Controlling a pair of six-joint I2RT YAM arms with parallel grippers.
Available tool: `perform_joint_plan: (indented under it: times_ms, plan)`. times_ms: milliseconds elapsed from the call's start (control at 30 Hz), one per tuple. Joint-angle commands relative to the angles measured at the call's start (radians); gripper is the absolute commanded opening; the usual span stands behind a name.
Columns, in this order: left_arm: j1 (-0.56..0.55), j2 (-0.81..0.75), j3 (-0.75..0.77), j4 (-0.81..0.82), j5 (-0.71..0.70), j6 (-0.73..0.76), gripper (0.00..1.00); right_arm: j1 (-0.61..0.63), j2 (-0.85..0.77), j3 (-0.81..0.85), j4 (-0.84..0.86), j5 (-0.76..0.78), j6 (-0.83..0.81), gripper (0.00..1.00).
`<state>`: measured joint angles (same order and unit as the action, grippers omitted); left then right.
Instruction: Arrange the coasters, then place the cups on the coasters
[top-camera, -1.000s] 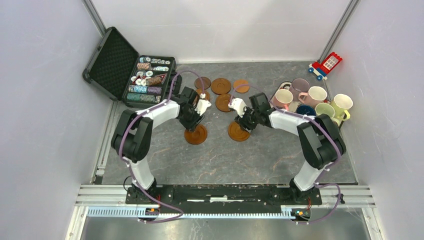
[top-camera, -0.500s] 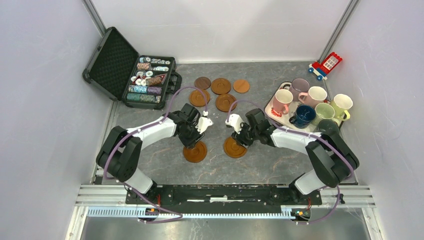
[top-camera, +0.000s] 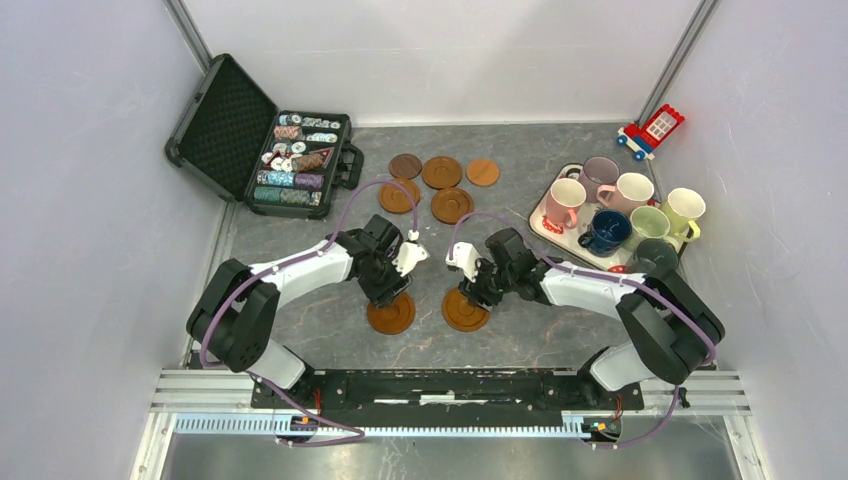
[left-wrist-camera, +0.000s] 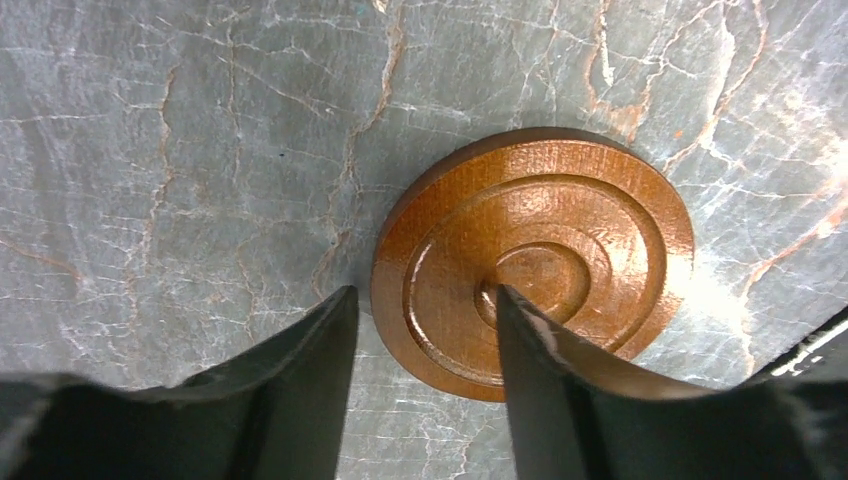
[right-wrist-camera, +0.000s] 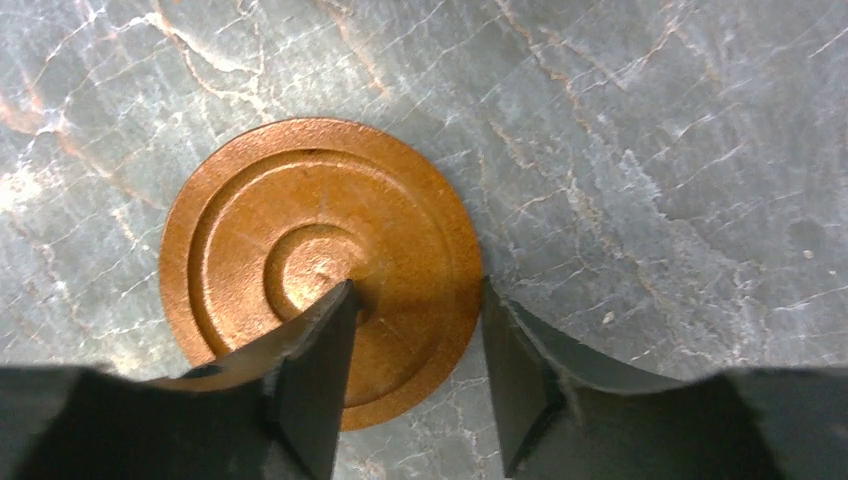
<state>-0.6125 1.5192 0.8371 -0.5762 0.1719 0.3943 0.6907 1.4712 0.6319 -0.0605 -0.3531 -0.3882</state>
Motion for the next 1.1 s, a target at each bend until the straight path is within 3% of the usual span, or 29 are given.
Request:
perform_joint_plan:
  times_ms: [0,67,200,533,833,1067]
  plan:
    - [0.043,-0.023,0.057,-0.027,0.049,-0.058,0.64,0.002,-0.002,0.031,-0.184,-0.017,-0.003,0.60]
    - [0.082,-0.034,0.129,-0.051,0.070,-0.062,0.73,-0.028,-0.006,0.092,-0.219,-0.016,-0.014,0.66]
    - [0.182,-0.001,0.306,-0.049,0.106,-0.077,0.82,-0.131,0.036,0.281,-0.245,-0.047,-0.016,0.72]
    - [0.305,0.413,0.813,-0.030,-0.026,-0.184,0.84,-0.279,0.405,0.782,-0.149,0.089,0.165,0.75]
    - [0.333,0.661,1.090,-0.051,-0.064,-0.215,0.82,-0.293,0.632,0.950,-0.128,0.131,0.199,0.74]
    - [0.332,0.751,1.136,-0.072,-0.049,-0.182,0.78,-0.295,0.712,0.993,-0.111,0.152,0.203,0.73]
